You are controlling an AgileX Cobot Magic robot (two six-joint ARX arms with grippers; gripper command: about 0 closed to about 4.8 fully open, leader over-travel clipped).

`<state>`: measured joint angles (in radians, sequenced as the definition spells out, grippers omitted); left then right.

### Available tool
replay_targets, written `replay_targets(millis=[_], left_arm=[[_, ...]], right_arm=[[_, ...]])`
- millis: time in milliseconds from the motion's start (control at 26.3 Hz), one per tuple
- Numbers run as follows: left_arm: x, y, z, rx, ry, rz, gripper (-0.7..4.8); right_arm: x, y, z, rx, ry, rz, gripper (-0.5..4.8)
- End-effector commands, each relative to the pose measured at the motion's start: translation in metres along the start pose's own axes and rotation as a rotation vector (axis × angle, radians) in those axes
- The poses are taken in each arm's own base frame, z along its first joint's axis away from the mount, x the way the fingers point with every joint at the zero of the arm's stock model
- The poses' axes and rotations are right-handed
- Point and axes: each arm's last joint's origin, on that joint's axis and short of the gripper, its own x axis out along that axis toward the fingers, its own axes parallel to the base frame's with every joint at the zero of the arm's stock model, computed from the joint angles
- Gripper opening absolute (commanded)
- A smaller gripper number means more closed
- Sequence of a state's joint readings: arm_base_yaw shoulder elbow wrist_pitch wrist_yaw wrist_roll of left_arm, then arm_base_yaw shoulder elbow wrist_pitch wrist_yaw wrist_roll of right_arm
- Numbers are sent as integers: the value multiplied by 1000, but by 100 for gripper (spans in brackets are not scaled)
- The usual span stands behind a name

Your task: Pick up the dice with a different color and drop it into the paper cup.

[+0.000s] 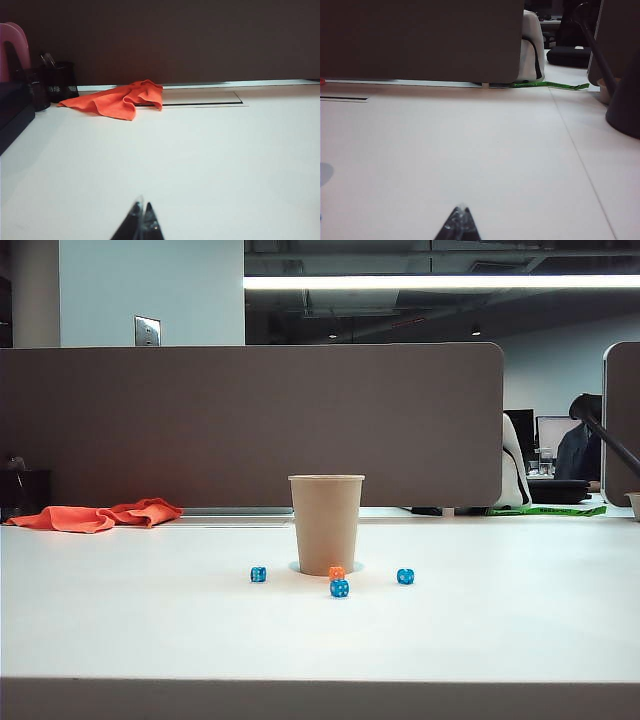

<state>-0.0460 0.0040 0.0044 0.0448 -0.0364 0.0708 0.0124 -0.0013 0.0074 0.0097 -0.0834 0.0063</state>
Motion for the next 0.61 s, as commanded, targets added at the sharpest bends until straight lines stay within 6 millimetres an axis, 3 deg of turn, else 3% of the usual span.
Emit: replay_targets(millis=[38,418,608], left_arm=[[0,0,3,0,-20,-20,-6],[0,-1,3,-3,-21,-39,-6],[0,-4,3,-208,-14,-160,-6]], right_arm=[[0,0,1,-4,-10,3,-1],[0,0,1,-5,-15,-1,-1],[0,0,2,-4,-20,7,-2]])
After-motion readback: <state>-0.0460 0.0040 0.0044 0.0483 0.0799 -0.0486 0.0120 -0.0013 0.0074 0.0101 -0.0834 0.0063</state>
